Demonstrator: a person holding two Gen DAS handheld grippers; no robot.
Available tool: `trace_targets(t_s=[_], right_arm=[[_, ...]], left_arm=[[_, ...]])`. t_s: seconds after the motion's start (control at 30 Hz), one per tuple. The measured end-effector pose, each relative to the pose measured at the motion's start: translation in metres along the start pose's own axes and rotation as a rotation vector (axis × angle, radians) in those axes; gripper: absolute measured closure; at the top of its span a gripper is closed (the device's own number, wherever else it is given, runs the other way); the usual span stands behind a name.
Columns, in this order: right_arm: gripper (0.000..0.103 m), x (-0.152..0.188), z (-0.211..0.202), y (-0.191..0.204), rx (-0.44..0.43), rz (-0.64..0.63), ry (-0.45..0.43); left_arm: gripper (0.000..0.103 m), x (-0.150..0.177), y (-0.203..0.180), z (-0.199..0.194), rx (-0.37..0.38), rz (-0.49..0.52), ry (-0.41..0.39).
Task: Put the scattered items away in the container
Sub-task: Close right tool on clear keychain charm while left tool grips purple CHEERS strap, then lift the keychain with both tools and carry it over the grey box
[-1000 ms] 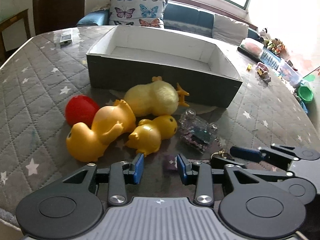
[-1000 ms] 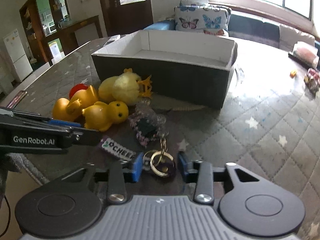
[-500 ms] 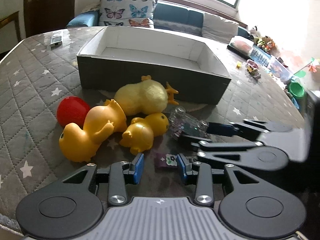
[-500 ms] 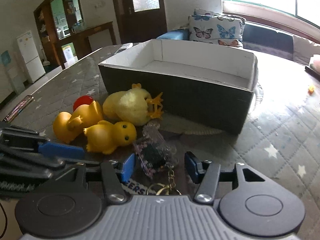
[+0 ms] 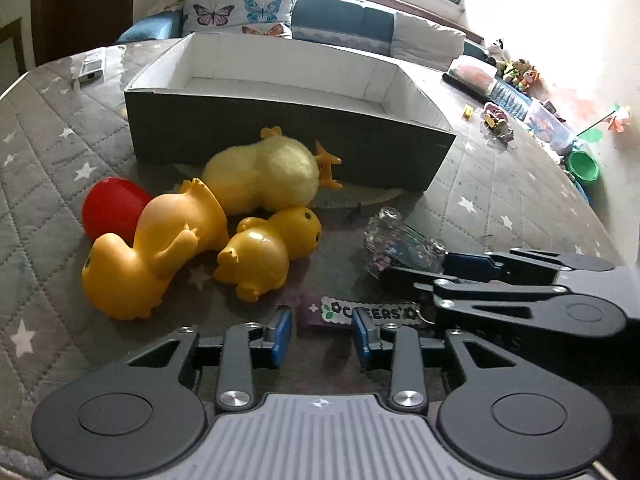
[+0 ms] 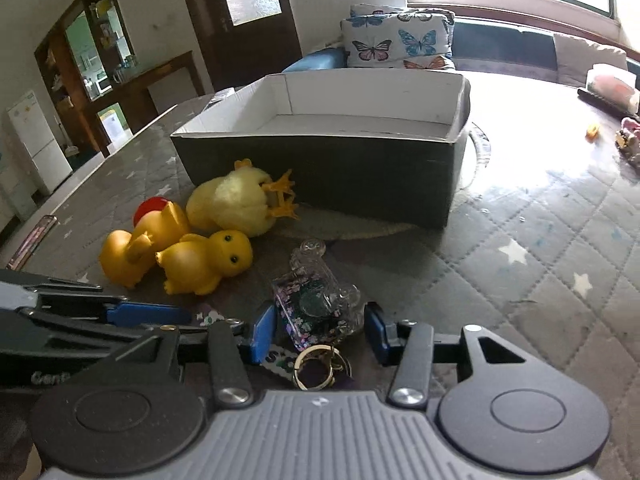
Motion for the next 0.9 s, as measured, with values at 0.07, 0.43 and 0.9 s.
trace_targets(t_s=[0.07,0.43,0.9], right_arm=[[0.055,0.0,0.001,0.0,0.006,-0.009,0.0],[0.055,0.0,0.005,0.004,0.024,-0.048,-0.017],[0.056,-0.004,0.004,-0.004,0.028,-0.006,-0.034]], left_arm=[[0.077,0.0,0.001,0.001,0.004,0.002,-0.008],[0.092,-0.004,0.001,-0.007,-0.001,0.02,-0.053],[0.093,-0.015,0.002,-0.013,-0.016,0.032,-0.091]])
Point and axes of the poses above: each gripper's, at about its wrist camera, not at the fingertips, and z roughly the way its jaws point, y to its left, x to its underside, the point moved 8 cm from there along z, roughly the way its jaws point, and after that the axes turned 13 degrees about z, right-handed, at the moved point
